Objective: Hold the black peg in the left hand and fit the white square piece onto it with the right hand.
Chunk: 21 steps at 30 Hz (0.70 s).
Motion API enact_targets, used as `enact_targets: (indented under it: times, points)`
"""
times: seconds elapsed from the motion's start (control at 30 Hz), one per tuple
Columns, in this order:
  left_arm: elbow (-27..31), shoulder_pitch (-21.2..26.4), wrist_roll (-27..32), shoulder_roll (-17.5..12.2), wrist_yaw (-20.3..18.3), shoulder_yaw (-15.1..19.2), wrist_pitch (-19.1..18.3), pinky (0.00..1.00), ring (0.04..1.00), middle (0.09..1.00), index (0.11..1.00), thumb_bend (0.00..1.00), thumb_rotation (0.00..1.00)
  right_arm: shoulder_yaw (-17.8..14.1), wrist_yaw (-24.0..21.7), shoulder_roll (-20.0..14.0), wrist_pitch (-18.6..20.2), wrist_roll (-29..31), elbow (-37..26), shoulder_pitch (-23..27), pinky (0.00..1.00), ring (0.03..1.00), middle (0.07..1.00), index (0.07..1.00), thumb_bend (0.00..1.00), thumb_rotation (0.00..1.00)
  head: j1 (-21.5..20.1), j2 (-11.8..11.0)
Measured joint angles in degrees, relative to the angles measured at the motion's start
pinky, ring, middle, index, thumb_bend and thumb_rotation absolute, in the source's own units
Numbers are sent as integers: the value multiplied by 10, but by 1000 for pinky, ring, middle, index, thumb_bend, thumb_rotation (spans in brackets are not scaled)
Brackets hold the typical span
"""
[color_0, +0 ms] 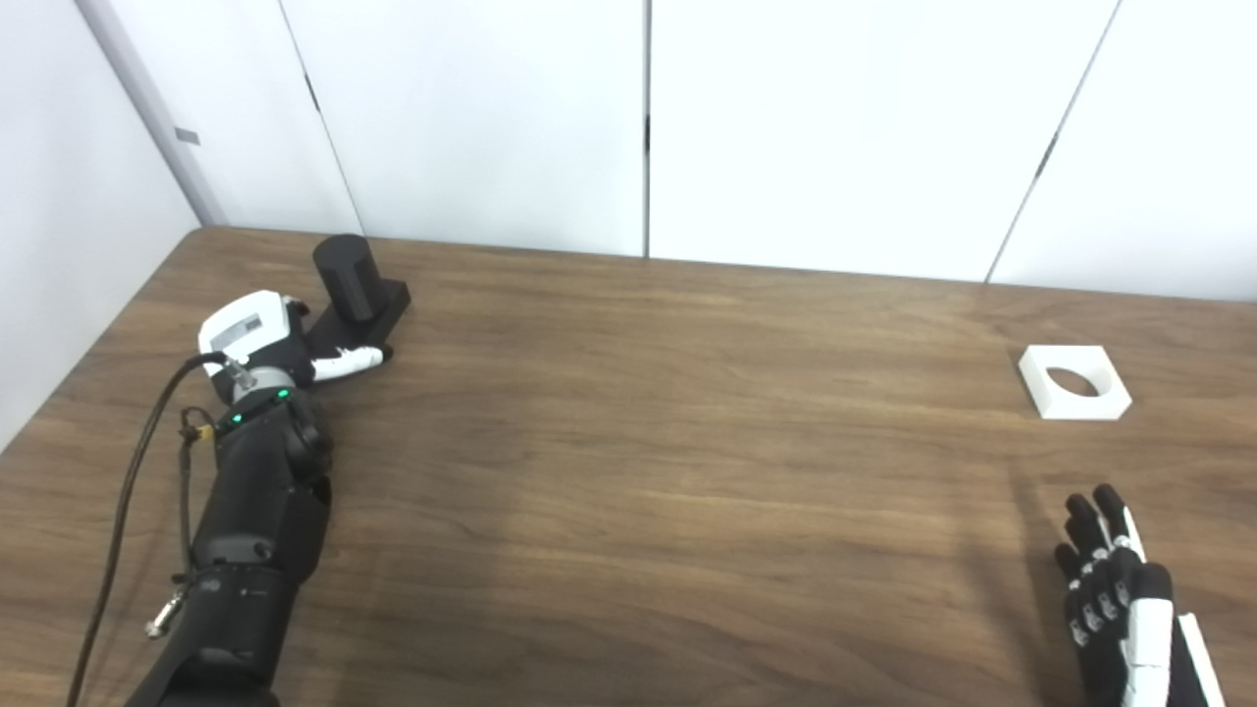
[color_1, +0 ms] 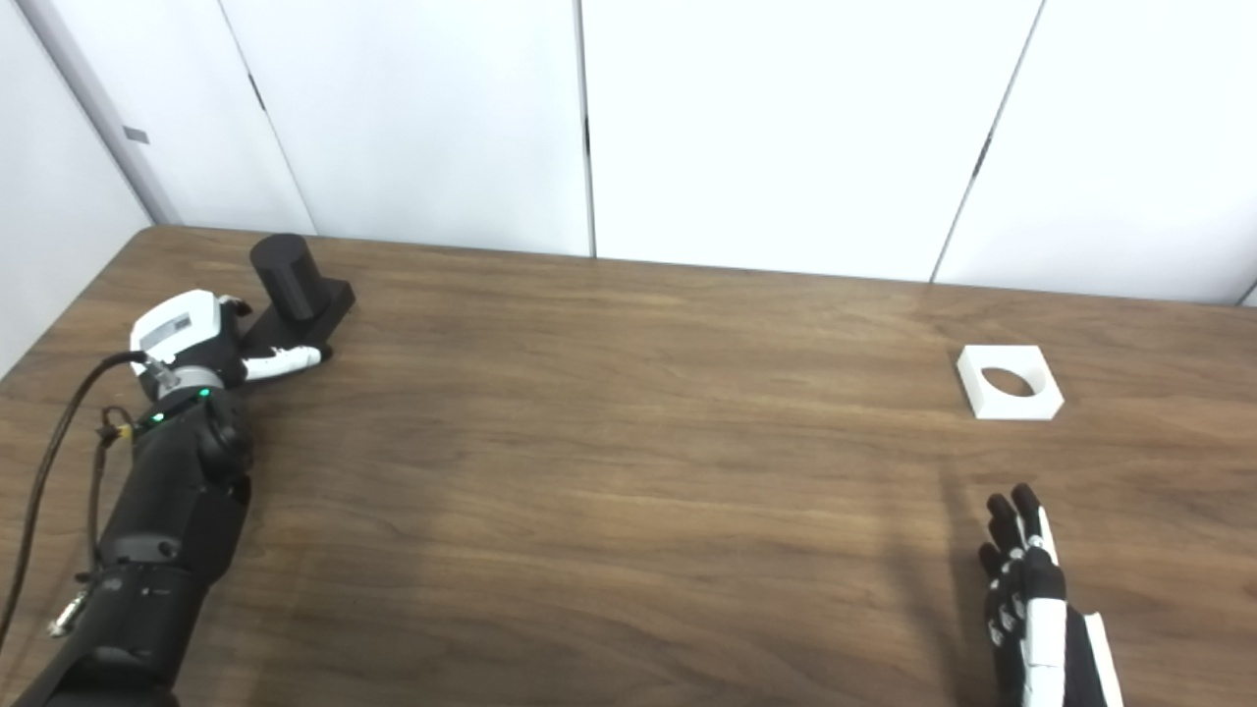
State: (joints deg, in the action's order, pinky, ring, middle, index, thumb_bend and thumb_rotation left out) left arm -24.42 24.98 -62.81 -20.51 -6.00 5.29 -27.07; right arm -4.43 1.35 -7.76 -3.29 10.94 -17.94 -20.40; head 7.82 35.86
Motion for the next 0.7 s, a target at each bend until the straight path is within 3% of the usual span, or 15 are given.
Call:
enact_targets:
  times: [0.43, 0.53, 0.6, 0.7]
  points:
    - [-9, 0, -2, -1, 17, -8, 1, 770, 876, 880, 776, 836, 544, -5, -5, -2, 1, 12, 0, -1, 1000, 1000, 976, 1000, 590, 1000, 58, -25]
    - [-9, 0, -2, -1, 17, -8, 1, 747, 850, 860, 726, 807, 522, -5, -5, -2, 0, 9, 0, -1, 1000, 1000, 969, 1000, 626, 1000, 62, -27]
    - [-9, 0, 0, -1, 24, -8, 2, 721, 823, 828, 657, 788, 452, -5, -6, -2, 0, 9, 0, -1, 1000, 1000, 973, 1000, 647, 1000, 62, -27]
    - [-7, 0, 15, 2, 37, -6, 2, 719, 825, 823, 619, 766, 386, -5, -6, -2, 0, 10, 0, -1, 1000, 1000, 973, 1000, 662, 1000, 58, -26]
